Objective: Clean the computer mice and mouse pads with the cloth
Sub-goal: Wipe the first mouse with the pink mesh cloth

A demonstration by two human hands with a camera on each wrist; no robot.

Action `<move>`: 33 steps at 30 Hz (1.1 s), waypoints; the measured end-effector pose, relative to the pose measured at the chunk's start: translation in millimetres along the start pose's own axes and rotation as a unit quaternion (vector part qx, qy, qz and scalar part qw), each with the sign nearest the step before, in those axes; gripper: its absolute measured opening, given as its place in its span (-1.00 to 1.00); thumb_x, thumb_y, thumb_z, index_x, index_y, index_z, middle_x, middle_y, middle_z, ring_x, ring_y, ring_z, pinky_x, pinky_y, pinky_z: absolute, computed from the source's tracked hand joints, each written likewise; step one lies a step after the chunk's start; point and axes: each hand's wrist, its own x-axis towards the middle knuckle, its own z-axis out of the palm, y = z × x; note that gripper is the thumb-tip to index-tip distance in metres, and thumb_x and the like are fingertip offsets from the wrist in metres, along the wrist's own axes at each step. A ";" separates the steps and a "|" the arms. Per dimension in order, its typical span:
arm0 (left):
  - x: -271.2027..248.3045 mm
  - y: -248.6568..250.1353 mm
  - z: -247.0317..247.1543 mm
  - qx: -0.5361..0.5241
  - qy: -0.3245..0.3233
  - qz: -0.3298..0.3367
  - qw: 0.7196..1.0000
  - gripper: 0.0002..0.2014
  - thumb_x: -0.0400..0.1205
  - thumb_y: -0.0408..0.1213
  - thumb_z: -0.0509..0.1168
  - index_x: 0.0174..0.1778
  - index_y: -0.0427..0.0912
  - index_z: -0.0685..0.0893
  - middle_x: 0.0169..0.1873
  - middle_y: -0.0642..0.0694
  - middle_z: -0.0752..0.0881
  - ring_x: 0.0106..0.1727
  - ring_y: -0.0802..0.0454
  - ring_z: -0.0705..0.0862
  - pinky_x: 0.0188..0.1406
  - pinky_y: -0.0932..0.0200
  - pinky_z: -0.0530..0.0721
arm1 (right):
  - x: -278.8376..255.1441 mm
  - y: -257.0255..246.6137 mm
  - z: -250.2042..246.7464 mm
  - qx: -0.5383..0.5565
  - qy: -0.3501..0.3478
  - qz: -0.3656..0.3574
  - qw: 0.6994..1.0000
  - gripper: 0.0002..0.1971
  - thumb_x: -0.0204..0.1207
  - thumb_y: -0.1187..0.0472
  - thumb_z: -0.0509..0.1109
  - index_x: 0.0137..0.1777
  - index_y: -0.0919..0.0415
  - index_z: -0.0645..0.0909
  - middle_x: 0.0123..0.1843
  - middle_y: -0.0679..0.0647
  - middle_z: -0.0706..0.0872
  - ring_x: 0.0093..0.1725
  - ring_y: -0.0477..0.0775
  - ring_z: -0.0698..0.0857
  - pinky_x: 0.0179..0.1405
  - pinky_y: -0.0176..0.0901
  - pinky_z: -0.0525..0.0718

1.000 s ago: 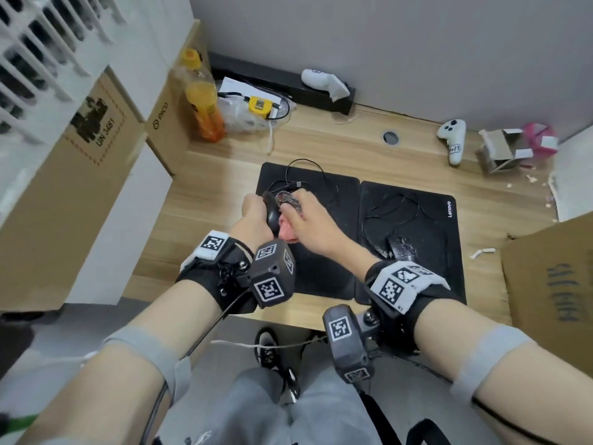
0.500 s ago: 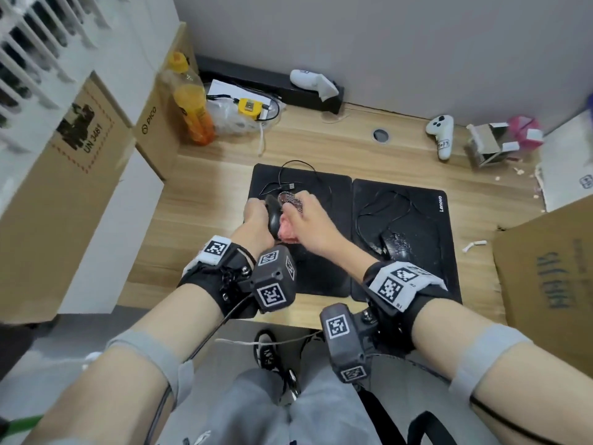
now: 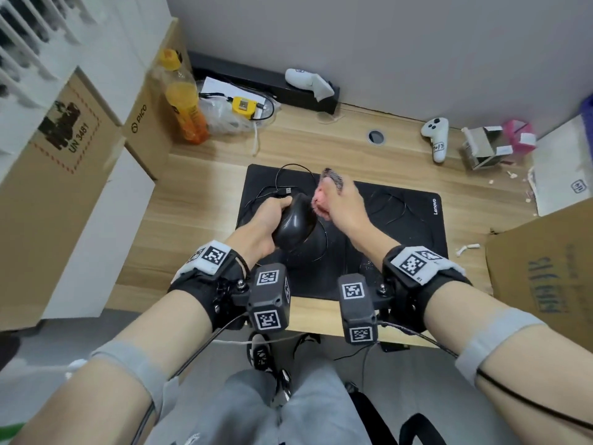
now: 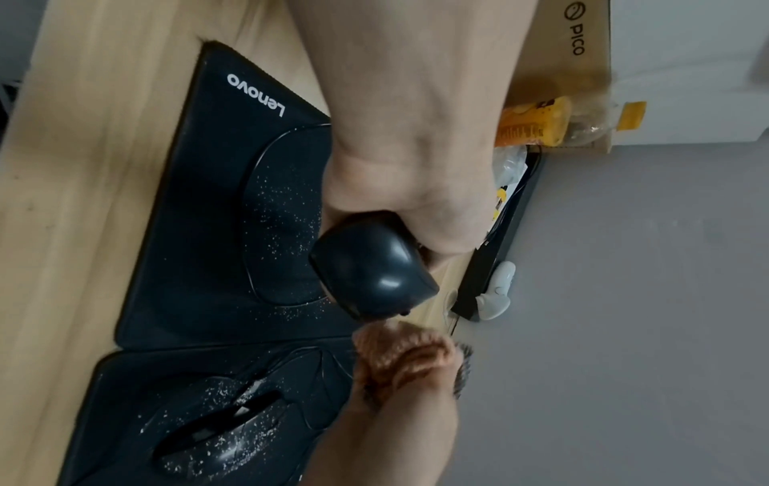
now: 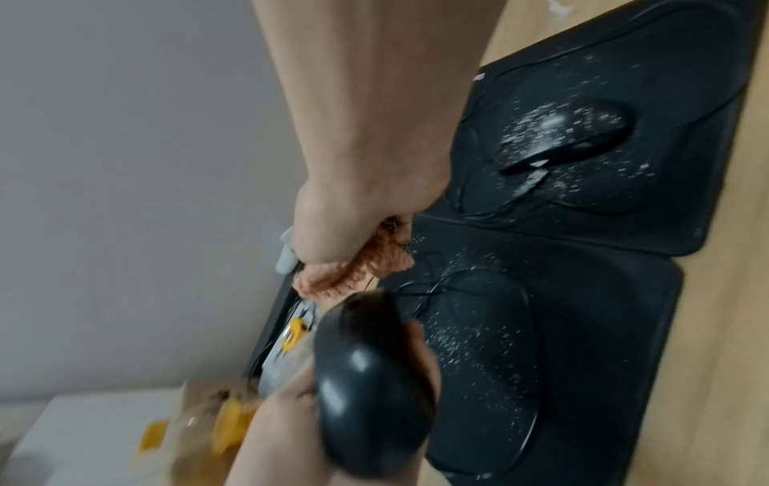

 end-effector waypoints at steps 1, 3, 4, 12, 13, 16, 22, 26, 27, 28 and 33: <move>-0.8 0.6 1.6 0.005 -0.001 -0.002 1.000 -0.70 0.73 -0.13 0.11 -0.12 -0.18 0.67 -0.25 -0.21 0.72 -0.31 -0.14 0.69 -0.21 0.05 0.67 | 1.0 -3.4 8.0 -0.034 -0.027 -0.021 0.999 -0.87 0.69 0.06 0.19 0.00 0.07 0.50 0.00 0.10 0.73 -0.08 0.05 0.71 -0.12 -0.11 0.65; -1.8 3.9 3.7 -0.004 0.018 -0.001 1.000 -0.69 0.72 -0.21 0.07 -0.21 -0.20 0.66 -0.41 -0.20 0.71 -0.42 -0.12 0.67 -0.34 0.12 0.68 | -2.4 -7.9 24.1 -0.113 -0.054 -0.058 0.990 -0.86 0.67 0.03 0.19 -0.01 0.07 0.51 0.03 0.12 0.68 -0.02 0.13 0.67 -0.10 -0.08 0.52; -2.4 5.7 2.8 -0.016 0.032 -0.001 0.999 -0.68 0.70 -0.26 0.06 -0.28 -0.20 0.63 -0.50 -0.18 0.68 -0.50 -0.09 0.65 -0.41 0.18 0.66 | -6.8 -9.6 30.8 -0.136 -0.059 -0.073 0.986 -0.83 0.67 0.02 0.19 0.05 0.09 0.52 0.07 0.13 0.63 0.02 0.18 0.64 -0.07 -0.06 0.48; -7.2 7.6 -8.8 -0.060 0.023 -0.020 0.998 -0.69 0.71 -0.23 0.02 -0.20 -0.20 0.63 -0.41 -0.20 0.70 -0.45 -0.11 0.68 -0.46 0.18 0.70 | -4.8 -13.0 24.7 -0.177 -0.137 -0.129 0.966 -0.78 0.62 -0.03 0.21 0.03 0.10 0.50 -0.08 0.11 0.71 -0.07 0.18 0.70 0.01 0.06 0.64; -8.9 7.4 -4.9 -0.059 0.001 -0.013 0.998 -0.67 0.72 -0.24 0.01 -0.21 -0.21 0.63 -0.38 -0.22 0.69 -0.42 -0.12 0.68 -0.42 0.16 0.70 | 2.1 -17.0 27.8 -0.200 -0.096 -0.089 0.971 -0.76 0.63 -0.03 0.18 0.05 0.13 0.52 0.00 0.16 0.71 0.02 0.25 0.70 0.00 0.05 0.61; -9.9 11.4 -0.5 -0.086 0.010 0.003 0.996 -0.59 0.67 -0.32 -0.02 -0.47 -0.17 0.55 -0.57 -0.14 0.62 -0.58 -0.05 0.62 -0.39 0.19 0.61 | 1.0 -31.9 41.3 -0.257 -0.038 -0.077 0.963 -0.69 0.68 -0.01 0.17 0.20 0.21 0.51 0.24 0.26 0.58 0.21 0.35 0.58 0.01 0.08 0.48; -7.6 25.9 -16.2 -0.101 0.060 -0.028 0.993 -0.67 0.66 -0.25 -0.01 -0.37 -0.18 0.52 -0.51 -0.13 0.59 -0.50 -0.05 0.61 -0.44 0.27 0.56 | -26.0 -11.5 32.9 -0.178 -0.144 -0.275 0.934 -0.74 0.64 0.08 0.31 0.20 0.23 0.51 0.08 0.14 0.53 0.07 0.16 0.56 0.13 0.06 0.52; -10.8 16.2 -17.7 -0.098 0.034 -0.031 0.994 -0.72 0.68 -0.21 0.07 -0.22 -0.21 0.61 -0.39 -0.16 0.68 -0.38 -0.09 0.65 -0.29 0.12 0.64 | -10.5 -18.0 33.1 -0.232 -0.097 -0.153 0.956 -0.70 0.70 0.01 0.22 0.24 0.23 0.46 0.16 0.18 0.55 0.13 0.26 0.60 0.10 0.11 0.55; -9.5 13.1 -16.4 -0.108 0.035 -0.026 0.993 -0.72 0.68 -0.21 0.07 -0.24 -0.19 0.61 -0.40 -0.16 0.68 -0.40 -0.10 0.67 -0.30 0.13 0.66 | -8.6 -24.2 40.3 -0.248 -0.079 -0.122 0.958 -0.68 0.70 0.00 0.20 0.26 0.24 0.45 0.20 0.22 0.54 0.17 0.32 0.59 0.12 0.15 0.55; -7.7 11.1 -16.8 -0.122 0.045 -0.023 0.991 -0.71 0.67 -0.22 0.08 -0.29 -0.18 0.61 -0.44 -0.14 0.68 -0.45 -0.09 0.68 -0.35 0.17 0.68 | -9.0 -30.4 49.0 -0.260 -0.065 -0.112 0.957 -0.66 0.70 0.00 0.19 0.28 0.24 0.45 0.24 0.24 0.53 0.21 0.36 0.56 0.12 0.17 0.56; 4.4 14.3 -27.3 -0.159 0.097 0.012 0.982 -0.62 0.64 -0.10 0.02 -0.47 -0.09 0.51 -0.46 -0.10 0.52 -0.44 -0.07 0.53 -0.43 0.19 0.43 | -35.2 -30.5 59.3 -0.263 -0.095 -0.280 0.919 -0.69 0.66 0.07 0.28 0.24 0.30 0.48 0.16 0.24 0.51 0.12 0.29 0.51 0.10 0.15 0.51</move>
